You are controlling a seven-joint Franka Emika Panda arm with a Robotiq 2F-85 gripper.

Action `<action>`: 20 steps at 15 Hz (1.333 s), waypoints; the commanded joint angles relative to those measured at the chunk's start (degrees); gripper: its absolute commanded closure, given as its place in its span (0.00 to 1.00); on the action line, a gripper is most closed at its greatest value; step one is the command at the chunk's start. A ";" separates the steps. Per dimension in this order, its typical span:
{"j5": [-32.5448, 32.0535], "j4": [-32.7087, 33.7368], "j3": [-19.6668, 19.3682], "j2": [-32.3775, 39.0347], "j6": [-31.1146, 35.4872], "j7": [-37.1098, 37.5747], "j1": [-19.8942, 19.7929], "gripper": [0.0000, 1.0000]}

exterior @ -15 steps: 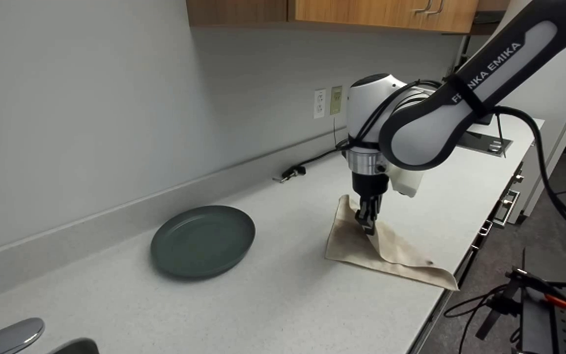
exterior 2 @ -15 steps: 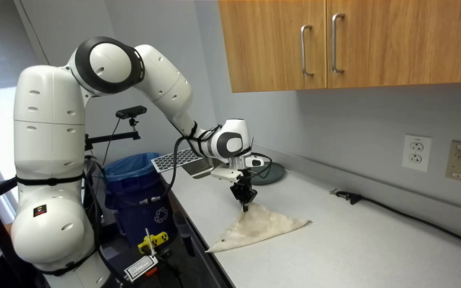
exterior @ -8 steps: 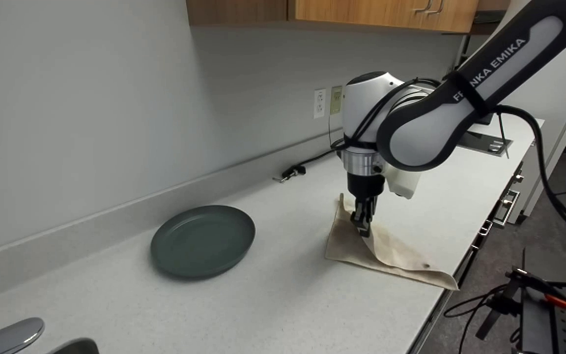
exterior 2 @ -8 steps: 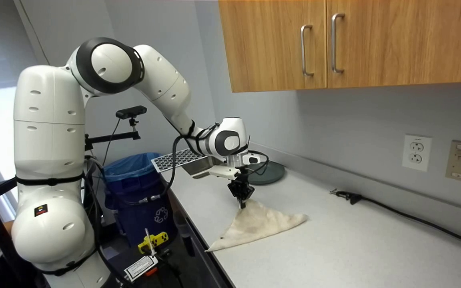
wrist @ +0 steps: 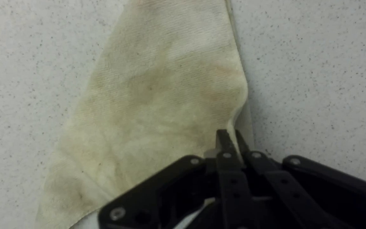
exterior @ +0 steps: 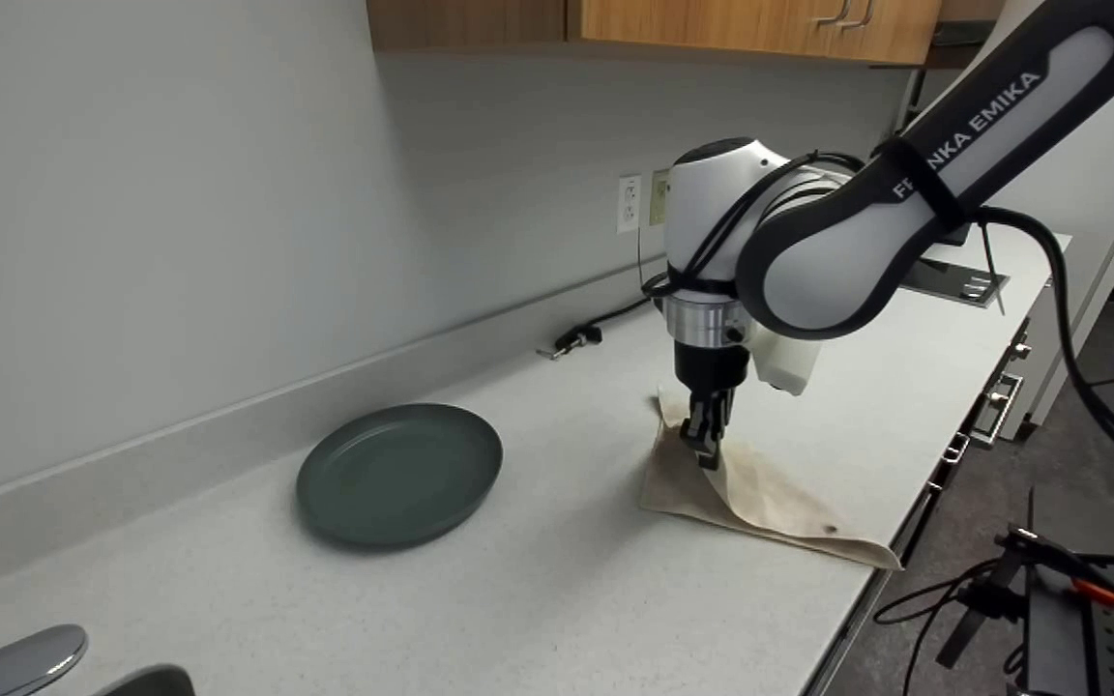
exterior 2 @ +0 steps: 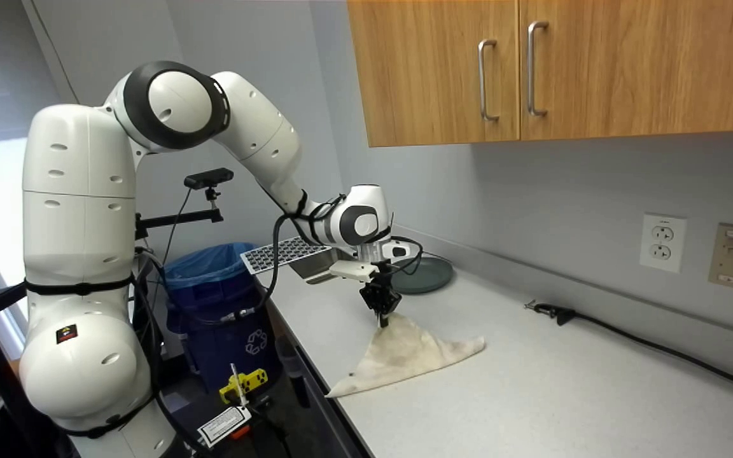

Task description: Fold the towel

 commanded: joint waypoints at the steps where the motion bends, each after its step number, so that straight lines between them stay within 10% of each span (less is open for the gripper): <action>1: -1.69 2.01 -1.19 1.86 0.57 2.11 1.03 0.88; 13: 0.41 4.92 -1.18 4.37 -0.83 1.05 0.53 1.00; 14: 0.65 4.95 -1.11 4.25 -1.14 1.28 0.57 0.73; 20: 0.05 2.66 -1.20 2.73 1.26 1.84 0.85 0.36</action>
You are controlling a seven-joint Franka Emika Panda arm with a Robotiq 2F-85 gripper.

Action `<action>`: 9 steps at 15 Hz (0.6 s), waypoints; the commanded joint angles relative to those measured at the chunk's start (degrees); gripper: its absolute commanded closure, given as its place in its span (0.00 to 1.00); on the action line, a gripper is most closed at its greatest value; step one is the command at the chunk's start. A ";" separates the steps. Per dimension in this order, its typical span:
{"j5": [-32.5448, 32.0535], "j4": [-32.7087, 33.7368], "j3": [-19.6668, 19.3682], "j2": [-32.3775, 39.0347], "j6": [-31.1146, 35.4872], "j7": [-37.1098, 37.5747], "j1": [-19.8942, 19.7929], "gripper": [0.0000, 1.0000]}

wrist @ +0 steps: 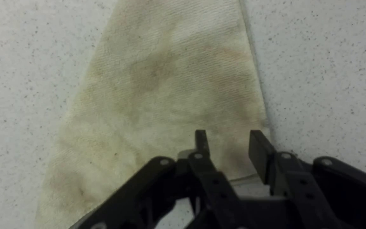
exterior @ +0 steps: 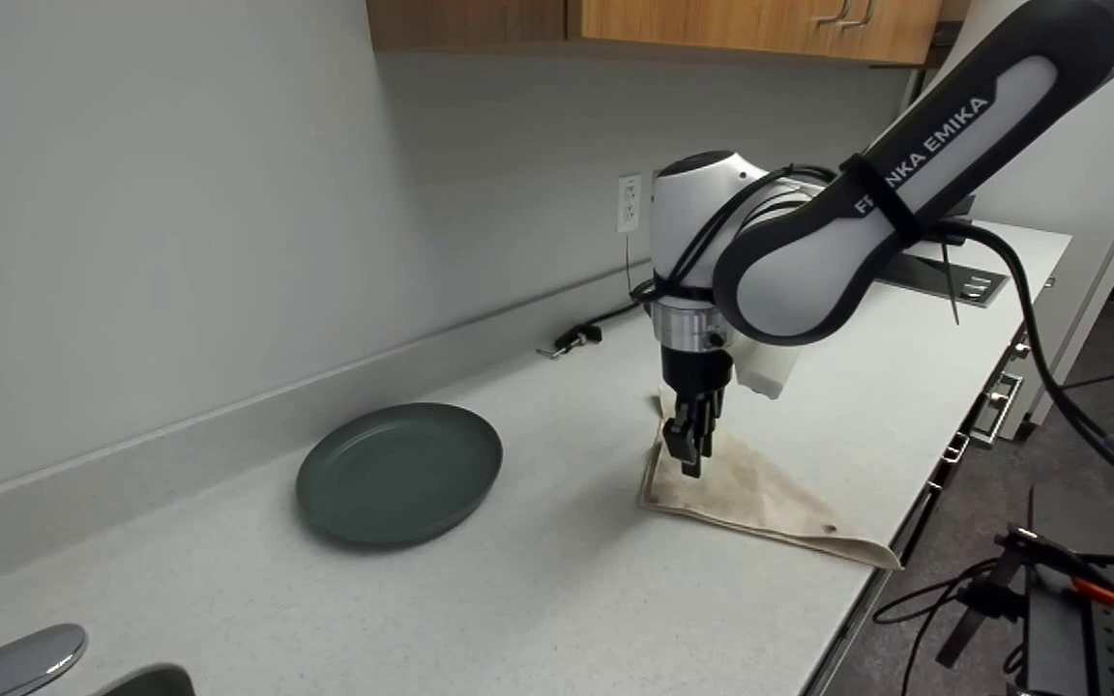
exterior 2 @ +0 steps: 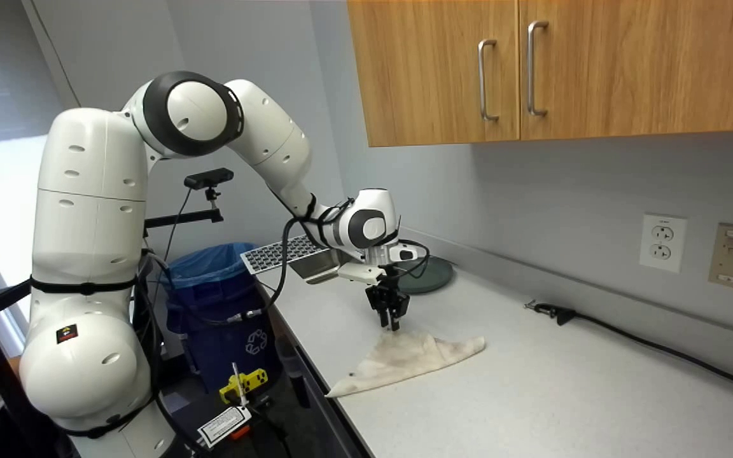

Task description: Fold the towel

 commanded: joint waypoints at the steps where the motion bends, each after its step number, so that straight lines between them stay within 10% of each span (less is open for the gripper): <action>1: -0.05 -1.13 -0.44 -1.20 1.54 1.14 0.75 0.29; 5: -0.34 -3.09 -0.89 -2.61 2.55 0.96 0.35 0.01; 9: -1.47 -7.05 -2.19 -5.60 2.86 1.02 -0.04 0.00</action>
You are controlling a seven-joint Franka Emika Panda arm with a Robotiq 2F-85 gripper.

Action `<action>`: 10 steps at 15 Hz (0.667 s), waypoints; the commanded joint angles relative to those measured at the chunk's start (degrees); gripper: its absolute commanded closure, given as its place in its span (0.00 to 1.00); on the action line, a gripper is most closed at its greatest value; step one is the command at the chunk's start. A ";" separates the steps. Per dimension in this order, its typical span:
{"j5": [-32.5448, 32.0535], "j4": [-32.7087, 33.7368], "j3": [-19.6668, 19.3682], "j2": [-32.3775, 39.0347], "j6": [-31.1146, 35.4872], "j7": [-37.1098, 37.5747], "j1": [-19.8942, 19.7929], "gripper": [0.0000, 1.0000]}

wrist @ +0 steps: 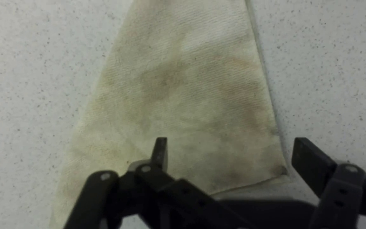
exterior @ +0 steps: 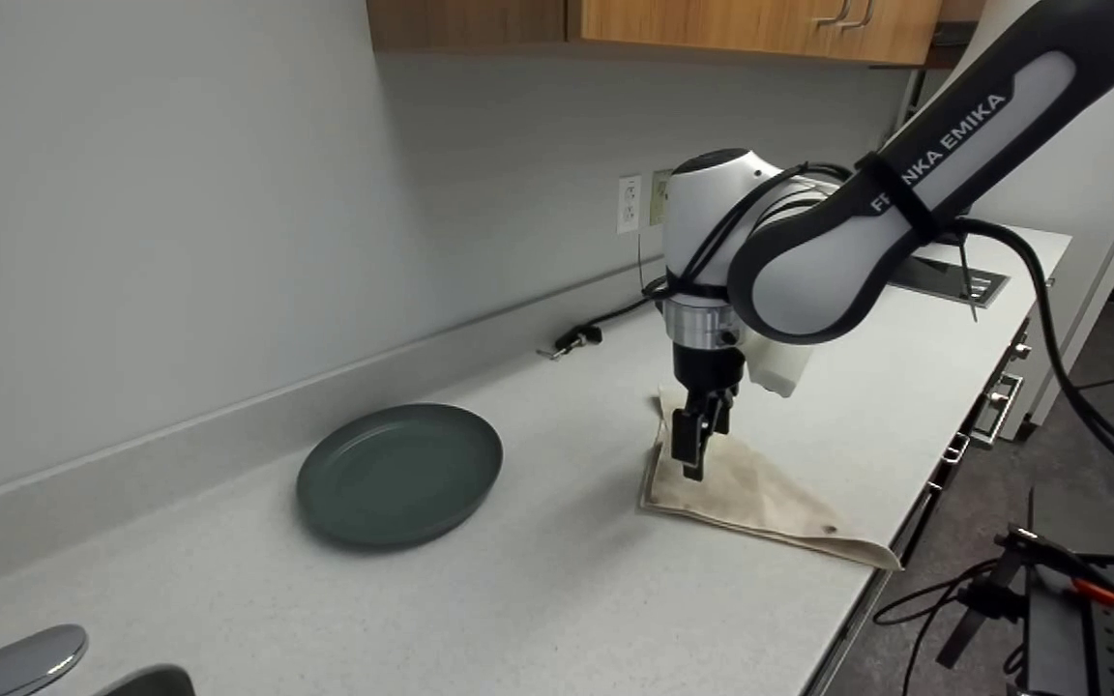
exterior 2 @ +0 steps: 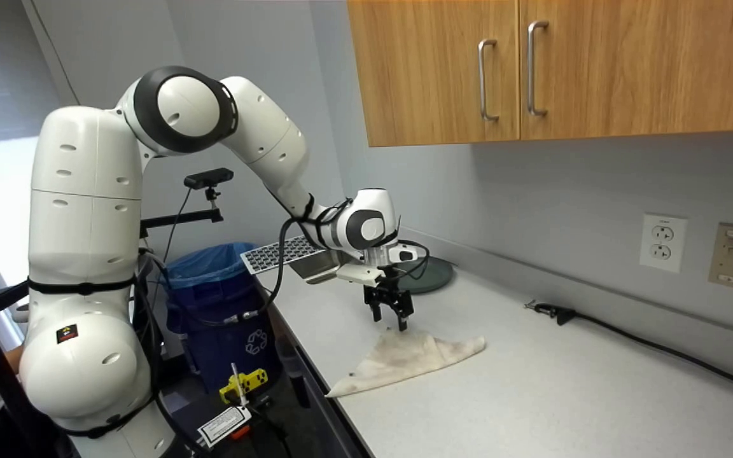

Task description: Fold the towel

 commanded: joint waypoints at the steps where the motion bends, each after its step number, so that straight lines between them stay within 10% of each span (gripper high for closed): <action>1: -1.17 -5.67 -1.41 -4.73 1.57 0.58 -0.36 0.00; 10: -0.48 -17.02 -3.61 -13.11 1.57 -0.24 -3.19 0.02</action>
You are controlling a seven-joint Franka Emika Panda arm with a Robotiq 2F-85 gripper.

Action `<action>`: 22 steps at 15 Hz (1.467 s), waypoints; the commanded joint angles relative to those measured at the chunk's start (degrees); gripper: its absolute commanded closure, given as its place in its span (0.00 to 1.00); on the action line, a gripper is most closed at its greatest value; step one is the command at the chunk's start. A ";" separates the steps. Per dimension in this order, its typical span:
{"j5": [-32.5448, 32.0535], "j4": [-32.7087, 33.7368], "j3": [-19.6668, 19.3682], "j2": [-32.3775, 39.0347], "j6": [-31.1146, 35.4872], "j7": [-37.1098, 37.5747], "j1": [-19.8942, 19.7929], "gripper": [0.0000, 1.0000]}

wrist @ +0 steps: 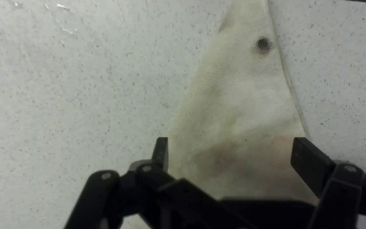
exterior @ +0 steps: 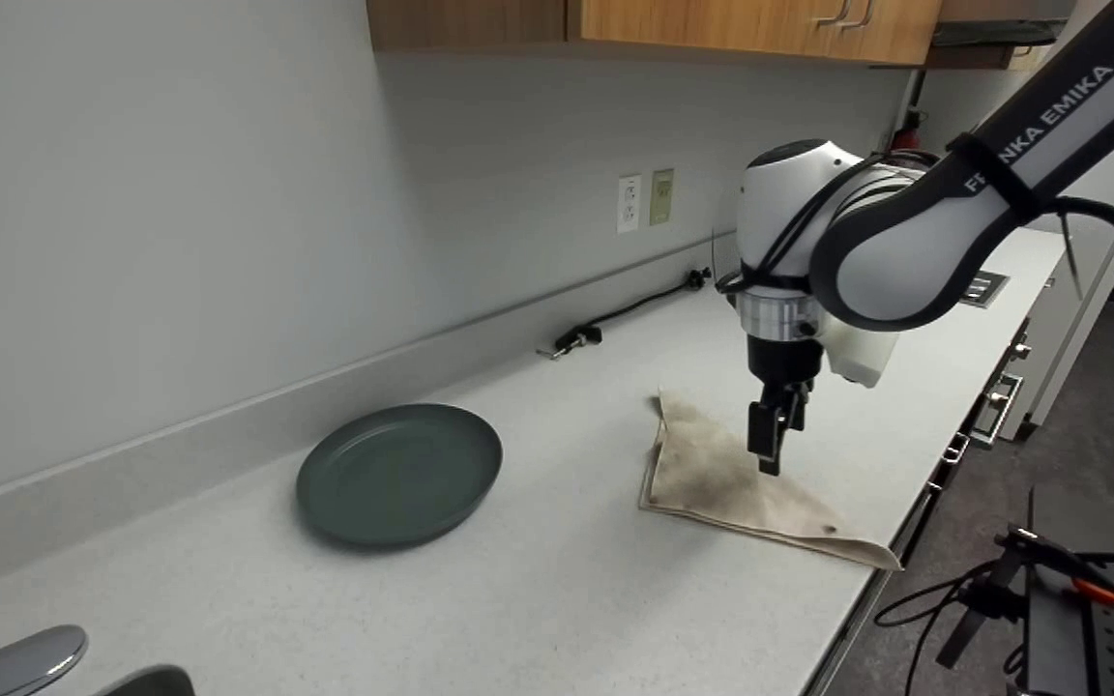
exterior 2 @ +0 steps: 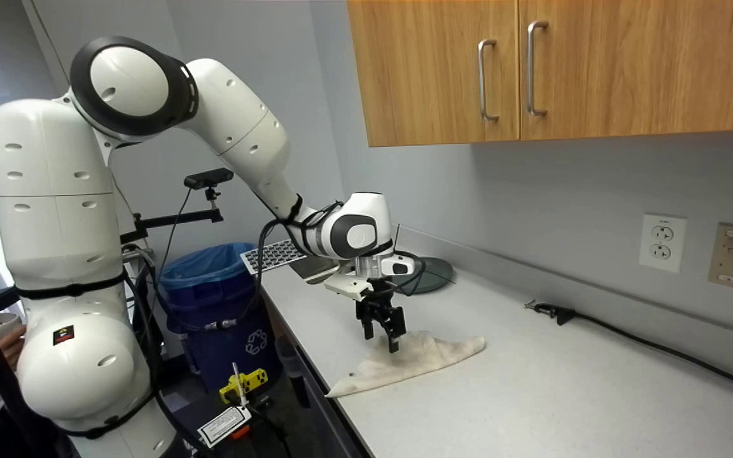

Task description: Fold the towel

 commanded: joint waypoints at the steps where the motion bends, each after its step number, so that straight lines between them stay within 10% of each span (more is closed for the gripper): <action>1: 0.09 -5.83 -0.11 -4.39 1.77 -0.56 -1.94 0.01; 22: 11.45 -13.66 1.45 -2.28 7.01 -5.31 -3.32 0.03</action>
